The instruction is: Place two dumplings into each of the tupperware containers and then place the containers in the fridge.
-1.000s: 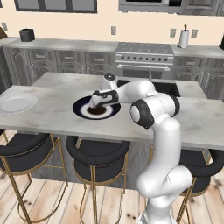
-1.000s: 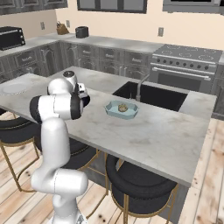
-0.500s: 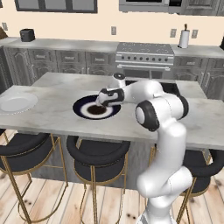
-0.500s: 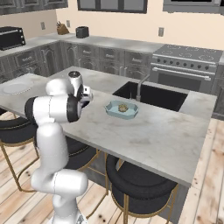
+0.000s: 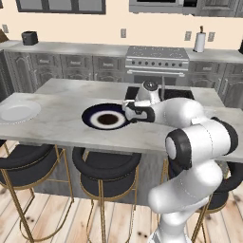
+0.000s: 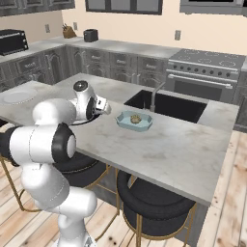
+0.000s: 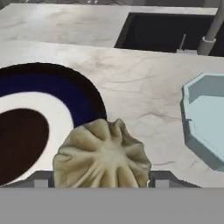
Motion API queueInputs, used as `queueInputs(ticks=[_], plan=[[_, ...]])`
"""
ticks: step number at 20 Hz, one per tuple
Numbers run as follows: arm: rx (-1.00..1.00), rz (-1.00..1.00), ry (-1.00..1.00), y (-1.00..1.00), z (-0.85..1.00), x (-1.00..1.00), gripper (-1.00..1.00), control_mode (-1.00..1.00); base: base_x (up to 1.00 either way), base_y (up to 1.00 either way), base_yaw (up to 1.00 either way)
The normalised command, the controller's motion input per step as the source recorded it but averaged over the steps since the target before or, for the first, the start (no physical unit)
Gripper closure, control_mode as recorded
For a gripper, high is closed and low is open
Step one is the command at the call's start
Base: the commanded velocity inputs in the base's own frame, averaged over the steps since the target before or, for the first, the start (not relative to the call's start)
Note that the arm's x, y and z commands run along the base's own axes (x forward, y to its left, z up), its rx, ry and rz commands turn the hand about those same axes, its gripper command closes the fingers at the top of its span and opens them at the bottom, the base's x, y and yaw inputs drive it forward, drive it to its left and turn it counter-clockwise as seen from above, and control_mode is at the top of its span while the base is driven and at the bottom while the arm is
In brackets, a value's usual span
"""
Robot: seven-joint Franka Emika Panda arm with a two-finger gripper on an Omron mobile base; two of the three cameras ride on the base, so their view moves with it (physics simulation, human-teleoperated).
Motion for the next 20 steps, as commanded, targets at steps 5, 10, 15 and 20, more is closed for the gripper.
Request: queueInputs(ticks=[5, 10, 15, 20], plan=[[0.0, -0.21, 0.0, -0.86, 0.85, -0.22, 1.0, -1.0, 0.0, 0.0, 0.0], [0.0, -0.14, 0.04, -0.86, 0.18, 0.02, 1.0, -1.0, 0.0, 0.0, 0.0], [0.0, -0.05, 0.12, -0.73, -0.25, 0.09, 1.0, -1.0, 0.0, 0.0, 0.0], [0.0, 0.01, 0.03, -0.11, -0.39, 0.16, 1.0, -1.0, 0.0, 0.0, 0.0]])
